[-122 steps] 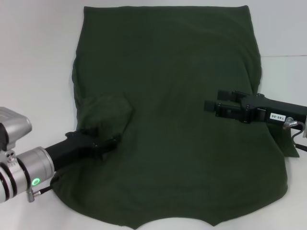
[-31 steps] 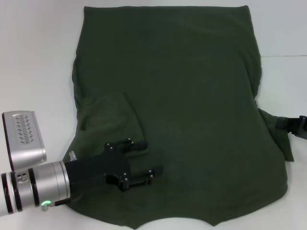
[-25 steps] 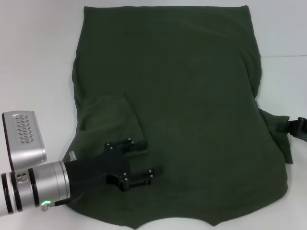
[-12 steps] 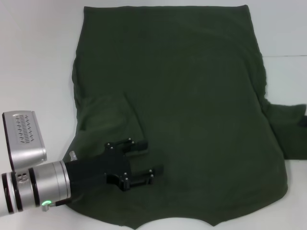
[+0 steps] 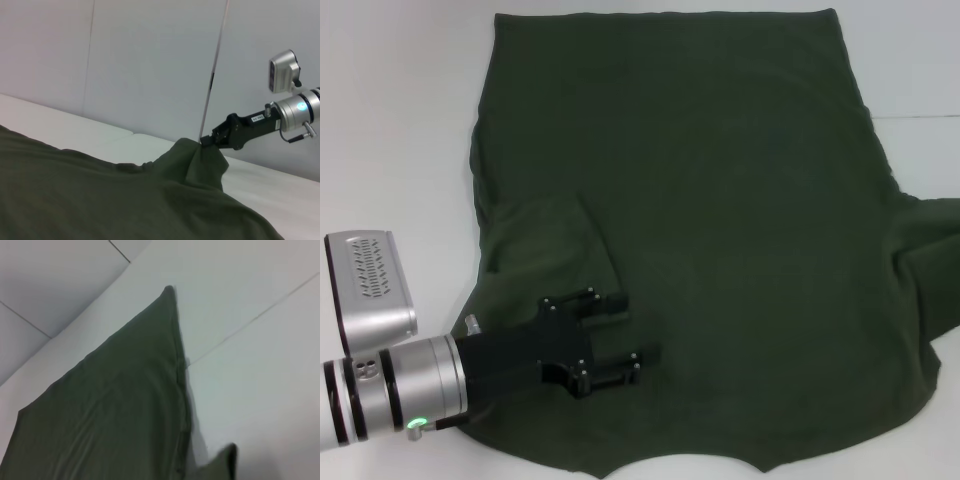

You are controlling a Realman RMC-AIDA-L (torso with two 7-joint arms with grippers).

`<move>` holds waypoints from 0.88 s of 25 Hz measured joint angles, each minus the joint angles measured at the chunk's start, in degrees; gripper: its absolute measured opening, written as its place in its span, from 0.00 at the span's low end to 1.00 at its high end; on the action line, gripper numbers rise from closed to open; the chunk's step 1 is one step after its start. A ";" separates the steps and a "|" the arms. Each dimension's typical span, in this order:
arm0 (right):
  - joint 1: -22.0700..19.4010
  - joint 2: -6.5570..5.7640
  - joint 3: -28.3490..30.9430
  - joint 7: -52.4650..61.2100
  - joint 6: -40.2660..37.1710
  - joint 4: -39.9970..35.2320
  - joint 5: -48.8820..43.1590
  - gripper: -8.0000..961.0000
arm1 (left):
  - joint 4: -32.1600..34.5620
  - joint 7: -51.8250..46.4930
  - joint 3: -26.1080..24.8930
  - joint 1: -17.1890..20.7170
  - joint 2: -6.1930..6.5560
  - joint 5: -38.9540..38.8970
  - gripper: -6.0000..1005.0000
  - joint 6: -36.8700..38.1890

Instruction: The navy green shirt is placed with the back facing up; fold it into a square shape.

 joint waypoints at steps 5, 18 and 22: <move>0.87 -1.13 -0.21 -1.35 0.12 -0.08 -0.17 0.05 | 0.00 -0.03 0.00 -0.03 0.00 0.00 0.76 0.00; 3.97 -1.79 -2.45 -2.96 0.04 -0.09 -0.32 0.05 | 0.00 -0.11 0.00 -0.27 0.00 0.00 0.76 0.00; 4.81 -1.54 -3.60 -2.97 -1.47 -0.09 -0.31 0.05 | -0.43 -0.14 0.00 -0.59 0.00 0.00 0.76 -0.40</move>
